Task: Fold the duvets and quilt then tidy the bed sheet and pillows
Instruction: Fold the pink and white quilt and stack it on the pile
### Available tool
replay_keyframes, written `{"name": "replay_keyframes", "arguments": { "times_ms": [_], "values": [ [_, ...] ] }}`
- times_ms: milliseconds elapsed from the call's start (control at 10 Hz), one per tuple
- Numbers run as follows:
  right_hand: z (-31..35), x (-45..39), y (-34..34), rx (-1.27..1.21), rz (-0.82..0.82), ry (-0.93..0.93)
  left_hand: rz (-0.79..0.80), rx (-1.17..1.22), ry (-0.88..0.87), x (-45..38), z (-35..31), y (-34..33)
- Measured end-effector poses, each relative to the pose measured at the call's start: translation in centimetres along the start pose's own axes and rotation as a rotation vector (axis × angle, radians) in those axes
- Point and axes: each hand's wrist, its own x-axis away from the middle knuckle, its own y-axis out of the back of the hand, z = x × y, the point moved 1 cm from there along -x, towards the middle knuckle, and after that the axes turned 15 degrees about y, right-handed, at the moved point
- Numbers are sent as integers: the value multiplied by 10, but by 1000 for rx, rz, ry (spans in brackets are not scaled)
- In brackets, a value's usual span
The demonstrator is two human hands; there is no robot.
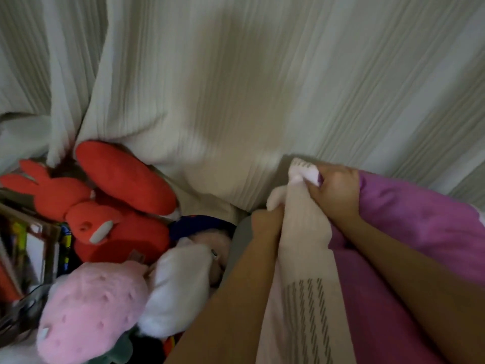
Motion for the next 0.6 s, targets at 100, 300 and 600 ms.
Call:
{"name": "replay_keyframes", "arguments": {
  "times_ms": [100,300,600],
  "values": [
    [1,-41,52,155,-236,9,-28,-65,-186,53,-60,-3],
    [-14,-83,59,257,-280,37,-34,-86,-256,19,-88,-4],
    [-22,-15,-80,-28,758,-270,152,-370,13,-1,-9,25]
  ]
}}
